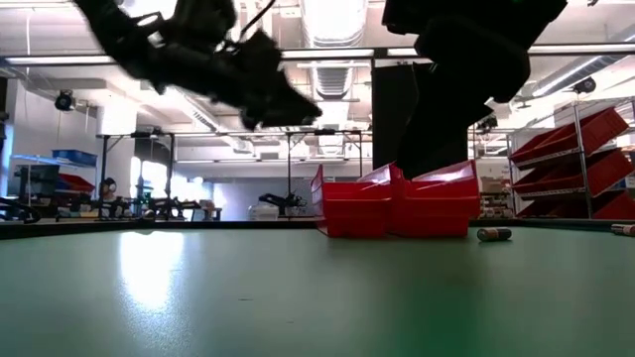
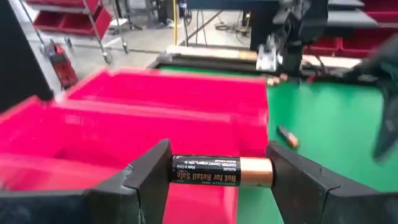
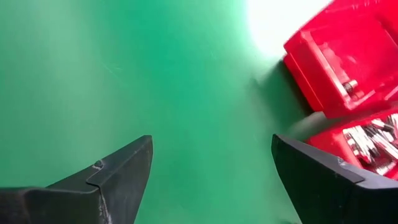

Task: Sort batteries
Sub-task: Put the black battery into the left red bin, then adjust the bins

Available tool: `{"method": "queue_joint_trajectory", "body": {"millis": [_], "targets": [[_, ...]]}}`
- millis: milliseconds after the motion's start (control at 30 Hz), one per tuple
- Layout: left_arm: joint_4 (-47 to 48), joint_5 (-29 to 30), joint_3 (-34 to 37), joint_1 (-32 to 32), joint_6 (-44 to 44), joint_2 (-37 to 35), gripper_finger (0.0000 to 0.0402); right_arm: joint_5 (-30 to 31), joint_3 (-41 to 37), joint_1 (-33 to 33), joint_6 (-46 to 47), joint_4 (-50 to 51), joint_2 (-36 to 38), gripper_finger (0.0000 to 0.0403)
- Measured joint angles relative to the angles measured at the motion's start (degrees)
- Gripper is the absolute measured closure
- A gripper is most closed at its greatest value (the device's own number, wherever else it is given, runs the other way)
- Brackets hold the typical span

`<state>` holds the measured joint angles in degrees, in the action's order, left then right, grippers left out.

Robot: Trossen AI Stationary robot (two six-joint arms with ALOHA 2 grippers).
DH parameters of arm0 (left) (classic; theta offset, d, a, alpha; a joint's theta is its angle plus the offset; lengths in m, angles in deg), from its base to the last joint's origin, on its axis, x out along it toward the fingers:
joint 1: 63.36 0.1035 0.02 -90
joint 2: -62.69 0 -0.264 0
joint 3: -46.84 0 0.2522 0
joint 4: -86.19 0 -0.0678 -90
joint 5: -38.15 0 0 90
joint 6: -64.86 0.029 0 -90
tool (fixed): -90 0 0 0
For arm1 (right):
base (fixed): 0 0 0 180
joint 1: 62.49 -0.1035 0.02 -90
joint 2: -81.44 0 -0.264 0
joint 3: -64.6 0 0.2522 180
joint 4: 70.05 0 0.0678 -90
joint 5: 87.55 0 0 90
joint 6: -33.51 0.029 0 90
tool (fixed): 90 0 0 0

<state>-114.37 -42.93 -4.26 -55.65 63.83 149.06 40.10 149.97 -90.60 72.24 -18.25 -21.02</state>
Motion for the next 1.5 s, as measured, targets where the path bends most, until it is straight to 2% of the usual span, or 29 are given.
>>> {"method": "queue_joint_trajectory", "body": {"millis": [200,400,667,1033,1333,1500], "targets": [[11.07,1.07,-11.73,1.80,0.54,4.62,0.0185,-0.08,-0.11,-0.13,-0.56,-0.52,0.00,0.0086],[22.83,2.03,-22.77,4.99,0.56,10.23,0.0151,-0.55,-0.15,-0.79,-0.58,-0.64,-0.04,0.0097],[33.22,2.05,-32.67,8.09,0.51,17.39,0.0125,-0.59,-0.26,-1.16,-0.58,-0.54,-0.04,0.0091],[51.92,3.60,-45.77,12.09,3.70,24.92,0.0123,-0.60,-0.39,-1.29,-0.39,-0.27,-0.07,0.0080],[67.23,-0.64,-50.90,13.95,11.01,27.41,0.0123,-0.66,-0.39,-1.27,-1.11,-0.13,-0.07,0.0089],[68.99,-0.28,-50.60,14.07,11.26,27.07,0.0123,-0.72,-0.42,-1.29,-1.19,0.46,-0.07,0.0080]]}}
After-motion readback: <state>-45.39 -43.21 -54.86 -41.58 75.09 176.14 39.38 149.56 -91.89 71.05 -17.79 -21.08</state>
